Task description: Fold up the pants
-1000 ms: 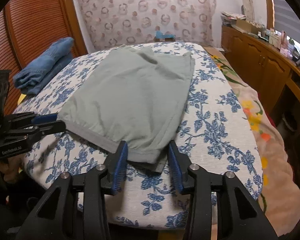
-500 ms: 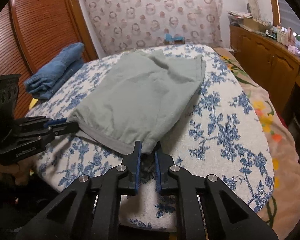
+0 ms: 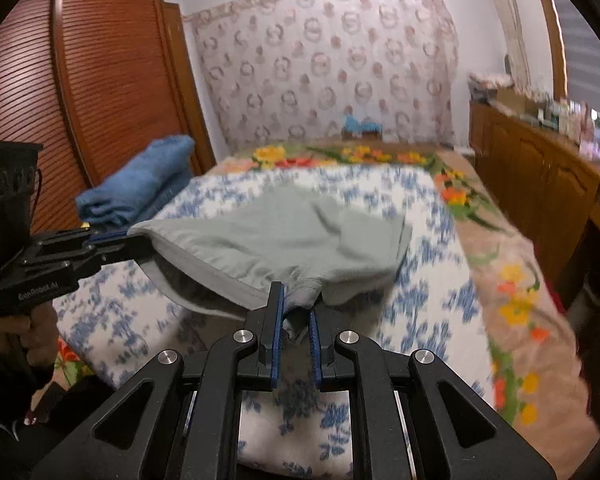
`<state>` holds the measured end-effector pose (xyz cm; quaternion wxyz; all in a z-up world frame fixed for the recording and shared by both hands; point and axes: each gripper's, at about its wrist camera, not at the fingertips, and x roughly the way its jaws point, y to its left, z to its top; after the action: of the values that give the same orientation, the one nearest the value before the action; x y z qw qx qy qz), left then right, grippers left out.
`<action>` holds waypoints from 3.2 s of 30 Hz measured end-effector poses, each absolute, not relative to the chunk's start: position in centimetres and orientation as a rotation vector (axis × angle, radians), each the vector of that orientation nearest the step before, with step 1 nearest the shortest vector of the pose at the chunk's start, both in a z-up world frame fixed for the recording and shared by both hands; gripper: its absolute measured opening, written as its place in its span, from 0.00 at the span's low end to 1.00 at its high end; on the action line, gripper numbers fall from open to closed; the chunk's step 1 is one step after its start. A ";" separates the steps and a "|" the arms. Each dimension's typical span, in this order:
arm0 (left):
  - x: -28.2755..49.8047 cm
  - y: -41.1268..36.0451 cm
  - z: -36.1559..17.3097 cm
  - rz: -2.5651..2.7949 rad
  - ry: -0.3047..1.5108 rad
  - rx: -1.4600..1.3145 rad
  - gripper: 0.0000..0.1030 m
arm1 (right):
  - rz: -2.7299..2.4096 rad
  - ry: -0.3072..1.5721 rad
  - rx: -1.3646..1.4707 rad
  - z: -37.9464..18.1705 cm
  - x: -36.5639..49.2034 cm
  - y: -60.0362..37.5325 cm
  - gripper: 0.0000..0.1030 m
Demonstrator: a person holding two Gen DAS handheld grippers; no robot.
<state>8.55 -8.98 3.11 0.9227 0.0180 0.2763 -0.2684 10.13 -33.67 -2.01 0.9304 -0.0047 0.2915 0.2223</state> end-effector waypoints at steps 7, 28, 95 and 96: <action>8.0 -7.0 9.2 -0.535 0.449 0.041 0.06 | 0.495 0.484 -0.049 3.6 10.2 -32.4 0.08; 14.0 0.1 12.1 -0.333 0.387 0.048 0.06 | 0.637 0.399 -0.143 9.4 16.1 -24.0 0.08; 3.3 0.7 -4.7 -0.267 0.720 0.008 0.40 | 0.606 0.748 -0.089 -6.5 10.1 -25.8 0.23; 3.7 0.7 -4.8 -0.263 0.727 0.013 0.41 | 0.600 0.742 -0.094 -6.2 10.4 -26.0 0.23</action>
<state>3.73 0.69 -4.79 0.9261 0.0062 0.3546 -0.1284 10.36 -25.98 -6.17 0.8874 -0.0451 0.3567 0.2884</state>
